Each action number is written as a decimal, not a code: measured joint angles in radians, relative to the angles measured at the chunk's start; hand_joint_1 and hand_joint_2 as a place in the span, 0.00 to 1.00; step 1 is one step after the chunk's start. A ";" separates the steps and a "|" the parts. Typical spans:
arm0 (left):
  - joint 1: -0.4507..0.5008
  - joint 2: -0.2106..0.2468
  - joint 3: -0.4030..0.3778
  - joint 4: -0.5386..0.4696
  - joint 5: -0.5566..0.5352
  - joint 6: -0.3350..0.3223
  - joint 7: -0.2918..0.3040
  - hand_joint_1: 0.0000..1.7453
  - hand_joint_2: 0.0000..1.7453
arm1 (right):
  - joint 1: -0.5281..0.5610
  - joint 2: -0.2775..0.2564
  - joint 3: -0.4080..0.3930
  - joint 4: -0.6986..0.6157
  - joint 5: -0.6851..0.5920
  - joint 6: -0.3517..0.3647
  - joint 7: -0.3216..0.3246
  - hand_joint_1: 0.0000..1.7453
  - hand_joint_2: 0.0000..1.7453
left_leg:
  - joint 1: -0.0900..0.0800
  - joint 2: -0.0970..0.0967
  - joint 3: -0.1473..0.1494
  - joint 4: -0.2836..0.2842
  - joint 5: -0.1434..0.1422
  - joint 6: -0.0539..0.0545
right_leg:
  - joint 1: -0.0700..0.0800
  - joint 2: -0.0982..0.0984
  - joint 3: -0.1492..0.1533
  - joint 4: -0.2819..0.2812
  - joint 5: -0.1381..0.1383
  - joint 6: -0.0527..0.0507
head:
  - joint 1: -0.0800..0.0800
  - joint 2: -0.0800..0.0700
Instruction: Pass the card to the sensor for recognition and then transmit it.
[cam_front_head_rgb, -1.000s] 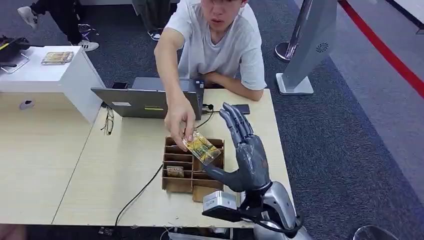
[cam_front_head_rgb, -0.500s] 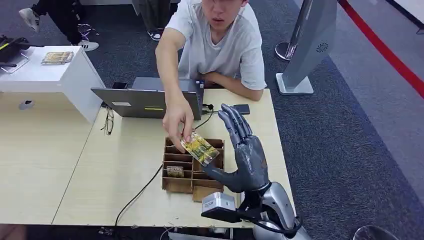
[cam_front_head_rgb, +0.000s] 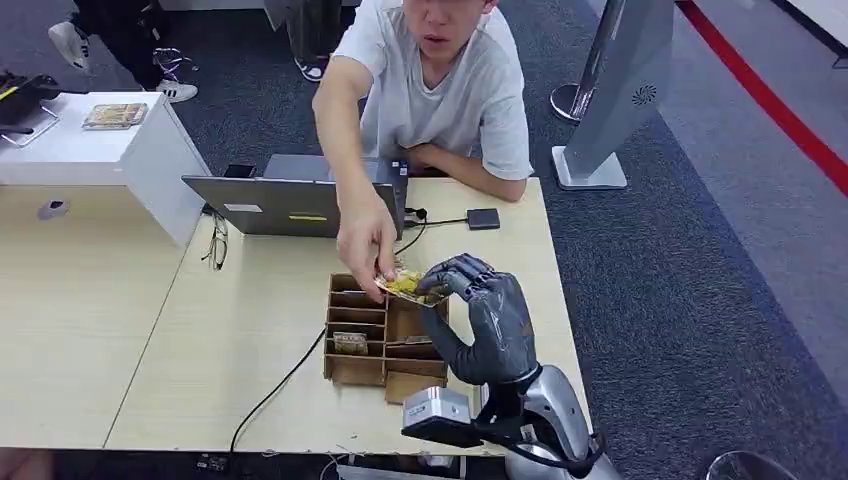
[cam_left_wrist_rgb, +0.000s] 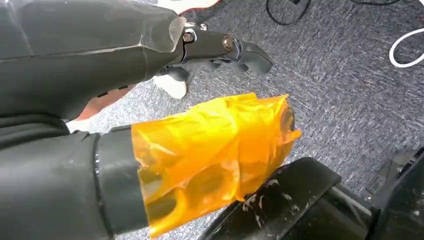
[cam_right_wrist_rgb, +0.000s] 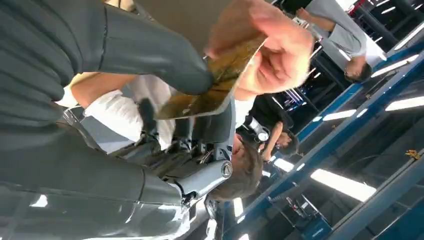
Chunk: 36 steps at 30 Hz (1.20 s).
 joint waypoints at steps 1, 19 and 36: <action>0.000 -0.001 0.003 0.000 0.000 0.000 0.000 0.00 0.00 | 0.000 0.000 0.000 0.000 0.000 0.001 0.000 0.95 1.00 | 0.000 0.000 0.000 0.000 0.000 0.000 | 0.000 0.000 0.000 0.000 0.000 0.000 | 0.000 0.000; 0.001 -0.007 0.019 0.000 -0.013 -0.002 0.000 0.00 0.00 | 0.001 0.002 0.001 0.000 -0.011 0.003 0.000 1.00 1.00 | 0.000 0.000 0.000 0.000 0.000 0.000 | 0.000 0.000 0.000 0.000 0.000 0.000 | 0.000 0.000; 0.013 -0.015 0.063 0.000 -0.056 -0.018 -0.006 0.00 0.00 | 0.036 0.002 0.000 -0.017 -0.270 0.146 -0.063 1.00 1.00 | 0.000 0.000 0.000 0.000 0.000 0.000 | 0.000 0.000 0.000 0.000 0.000 0.000 | 0.000 0.000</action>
